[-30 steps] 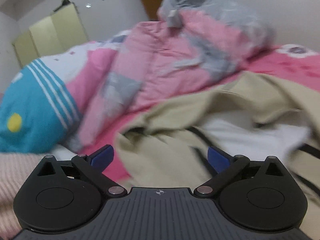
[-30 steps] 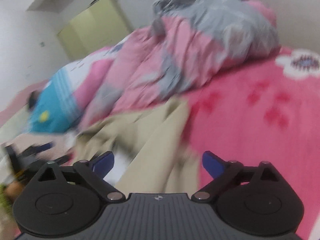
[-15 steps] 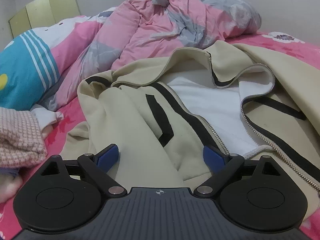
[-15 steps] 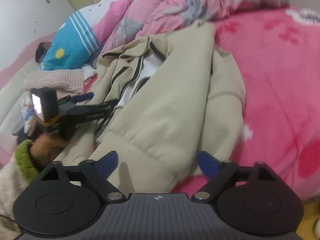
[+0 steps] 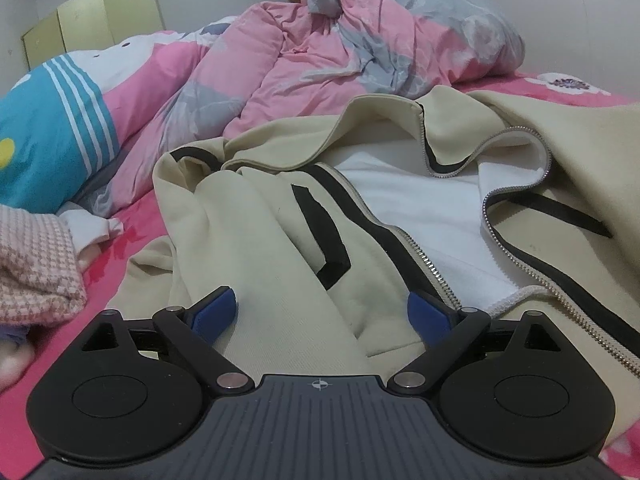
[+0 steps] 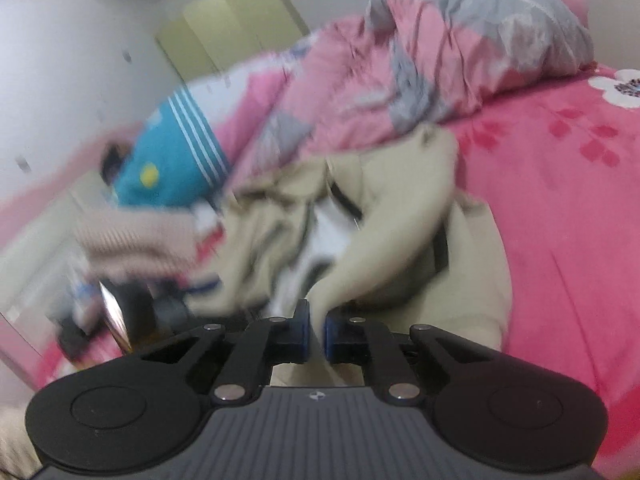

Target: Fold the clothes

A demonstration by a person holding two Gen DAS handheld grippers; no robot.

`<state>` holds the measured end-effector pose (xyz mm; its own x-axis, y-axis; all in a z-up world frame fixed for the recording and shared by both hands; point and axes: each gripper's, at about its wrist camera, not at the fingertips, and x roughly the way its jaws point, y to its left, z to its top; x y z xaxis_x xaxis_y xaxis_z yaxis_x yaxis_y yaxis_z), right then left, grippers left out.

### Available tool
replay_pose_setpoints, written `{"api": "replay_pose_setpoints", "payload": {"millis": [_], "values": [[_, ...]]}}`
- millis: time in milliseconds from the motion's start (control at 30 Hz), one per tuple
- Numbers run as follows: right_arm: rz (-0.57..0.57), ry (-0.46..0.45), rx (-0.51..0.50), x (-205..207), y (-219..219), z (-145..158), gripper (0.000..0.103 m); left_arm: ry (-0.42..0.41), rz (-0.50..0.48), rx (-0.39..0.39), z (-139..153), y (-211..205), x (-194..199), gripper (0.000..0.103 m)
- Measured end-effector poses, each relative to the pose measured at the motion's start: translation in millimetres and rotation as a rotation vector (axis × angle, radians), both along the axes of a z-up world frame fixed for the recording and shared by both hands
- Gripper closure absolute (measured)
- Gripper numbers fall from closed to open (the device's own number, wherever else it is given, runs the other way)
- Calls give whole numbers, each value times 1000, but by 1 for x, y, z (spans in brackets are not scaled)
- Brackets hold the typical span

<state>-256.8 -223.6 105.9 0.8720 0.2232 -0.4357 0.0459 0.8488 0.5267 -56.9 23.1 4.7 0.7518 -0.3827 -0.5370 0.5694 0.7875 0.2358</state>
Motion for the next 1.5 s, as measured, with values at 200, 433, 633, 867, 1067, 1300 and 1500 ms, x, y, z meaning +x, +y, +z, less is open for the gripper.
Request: {"api": "replay_pose_setpoints", "payload": {"millis": [200, 433, 633, 867, 1067, 1300, 1500], "values": [[-75, -117, -133, 58, -62, 40, 96, 43, 3, -50, -2, 7, 6, 6], [-288, -93, -374, 167, -160, 66, 96, 52, 1, -66, -4, 11, 8, 5], [-455, -88, -455, 245, -215, 72, 96, 73, 1, -87, -5, 13, 11, 5], [-539, -22, -488, 300, -236, 20, 96, 70, 3, -85, -6, 12, 9, 4], [-405, 339, -496, 311, -224, -55, 70, 71, 4, -85, -5, 12, 9, 4], [-421, 196, -507, 184, -174, 12, 40, 67, 8, -87, -3, 12, 8, 4], [-64, 76, -206, 104, -86, 18, 33, 80, 19, -161, 22, 30, -6, 3]]}}
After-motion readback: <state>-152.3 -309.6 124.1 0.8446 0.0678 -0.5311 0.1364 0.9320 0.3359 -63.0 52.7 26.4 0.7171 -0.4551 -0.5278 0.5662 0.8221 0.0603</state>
